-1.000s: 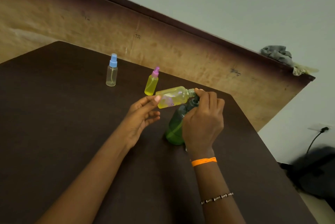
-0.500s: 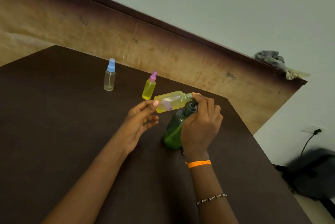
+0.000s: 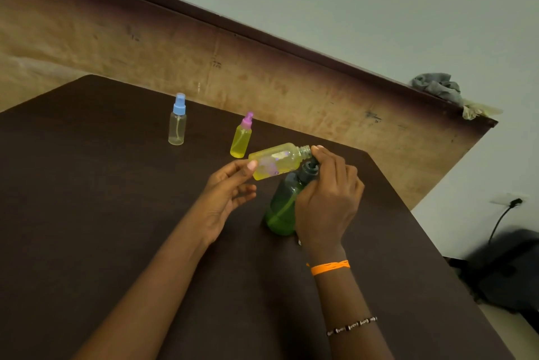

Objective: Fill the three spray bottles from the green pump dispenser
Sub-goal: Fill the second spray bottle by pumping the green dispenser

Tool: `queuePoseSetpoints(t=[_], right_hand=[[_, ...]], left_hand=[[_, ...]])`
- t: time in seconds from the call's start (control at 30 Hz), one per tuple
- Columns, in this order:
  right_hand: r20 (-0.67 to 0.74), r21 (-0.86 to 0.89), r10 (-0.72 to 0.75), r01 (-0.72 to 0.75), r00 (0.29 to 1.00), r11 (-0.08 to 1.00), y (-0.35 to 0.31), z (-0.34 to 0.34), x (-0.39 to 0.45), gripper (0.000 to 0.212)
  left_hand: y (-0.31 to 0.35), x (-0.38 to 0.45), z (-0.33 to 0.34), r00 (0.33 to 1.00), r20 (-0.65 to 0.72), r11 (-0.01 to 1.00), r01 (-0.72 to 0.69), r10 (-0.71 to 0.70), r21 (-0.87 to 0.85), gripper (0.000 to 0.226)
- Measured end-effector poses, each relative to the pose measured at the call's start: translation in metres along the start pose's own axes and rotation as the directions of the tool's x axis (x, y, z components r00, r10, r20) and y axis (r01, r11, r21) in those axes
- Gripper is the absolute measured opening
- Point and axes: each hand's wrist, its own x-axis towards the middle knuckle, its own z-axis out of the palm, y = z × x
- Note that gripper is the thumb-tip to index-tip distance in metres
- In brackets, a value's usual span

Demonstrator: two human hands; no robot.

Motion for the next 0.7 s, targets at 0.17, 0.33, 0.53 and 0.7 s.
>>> queuePoseSetpoints(t=[0.17,0.33,0.53,0.7], right_hand=[[0.08,-0.047,-0.073,0.077,0.994,0.996,-0.001,-0.018,0.025,0.038],[0.113,0.038,-0.011,0.007,0.994,0.999,0.0,-0.019,0.029,0.038],[0.113,-0.057,-0.05,0.056,0.992,0.997,0.005,-0.013,0.01,0.042],[0.145,0.016,-0.094,0.093,0.985,0.996,0.007,-0.027,0.042,0.028]], left_hand=[[0.0,-0.002,-0.001,1.0,0.006,1.0,0.001,-0.001,-0.001,0.036],[0.0,-0.002,-0.001,1.0,0.018,1.0,-0.002,0.002,-0.003,0.035],[-0.001,0.0,-0.002,1.0,0.006,1.0,-0.019,0.019,-0.005,0.032],[0.0,-0.004,0.0,0.999,0.017,0.999,-0.032,0.031,0.015,0.031]])
